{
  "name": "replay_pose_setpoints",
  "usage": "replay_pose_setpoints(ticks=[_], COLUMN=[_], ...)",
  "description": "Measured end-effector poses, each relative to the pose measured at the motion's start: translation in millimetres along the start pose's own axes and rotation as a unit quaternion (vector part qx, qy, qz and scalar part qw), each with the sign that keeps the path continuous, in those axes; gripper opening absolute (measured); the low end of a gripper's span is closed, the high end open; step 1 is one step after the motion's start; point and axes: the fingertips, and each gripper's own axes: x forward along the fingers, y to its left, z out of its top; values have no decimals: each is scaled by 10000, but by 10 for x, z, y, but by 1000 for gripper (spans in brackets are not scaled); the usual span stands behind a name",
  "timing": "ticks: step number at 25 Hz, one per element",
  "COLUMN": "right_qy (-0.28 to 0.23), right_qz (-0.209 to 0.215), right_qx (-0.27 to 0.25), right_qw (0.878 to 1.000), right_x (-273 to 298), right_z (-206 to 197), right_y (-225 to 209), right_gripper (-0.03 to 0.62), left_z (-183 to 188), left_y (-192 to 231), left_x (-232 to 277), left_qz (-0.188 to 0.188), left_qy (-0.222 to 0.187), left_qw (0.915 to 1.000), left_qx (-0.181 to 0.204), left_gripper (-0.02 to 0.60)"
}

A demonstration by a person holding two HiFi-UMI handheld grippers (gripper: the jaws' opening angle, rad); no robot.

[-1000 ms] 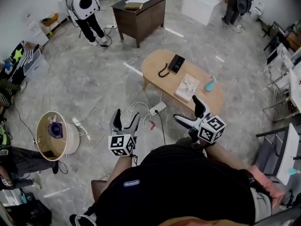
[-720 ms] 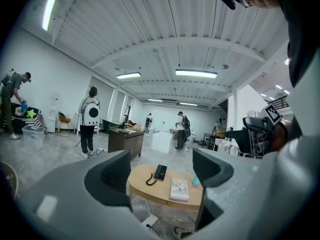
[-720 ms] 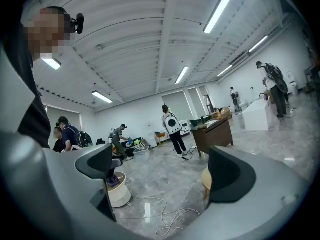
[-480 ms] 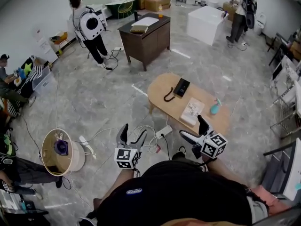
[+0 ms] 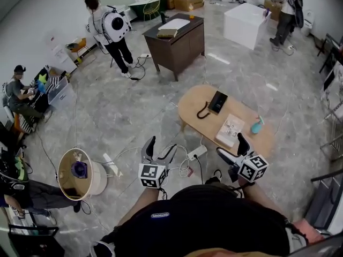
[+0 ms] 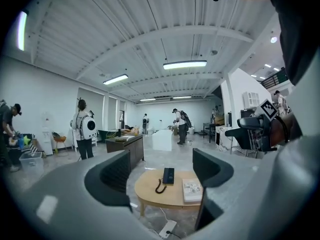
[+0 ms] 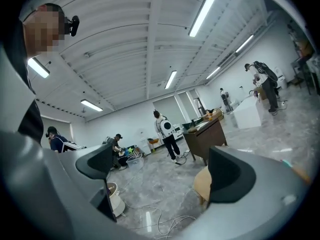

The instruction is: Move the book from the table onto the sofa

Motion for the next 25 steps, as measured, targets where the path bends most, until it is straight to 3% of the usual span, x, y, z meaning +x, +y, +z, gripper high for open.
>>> replay_pose_setpoints(ticks=[8, 25], right_qy=[126, 352], right_qz=[-251, -461], right_qx=[163, 184], right_qw=[9995, 9982], right_x=[79, 358], right_z=[-11, 404], right_y=[-441, -1786], right_gripper=[597, 594], left_z=[-119, -47], left_y=[35, -345], left_x=[391, 1984], left_qz=[-26, -299], left_qy=[204, 509], left_qw=[9996, 9982], left_qx=[-199, -138], left_gripper=[393, 393])
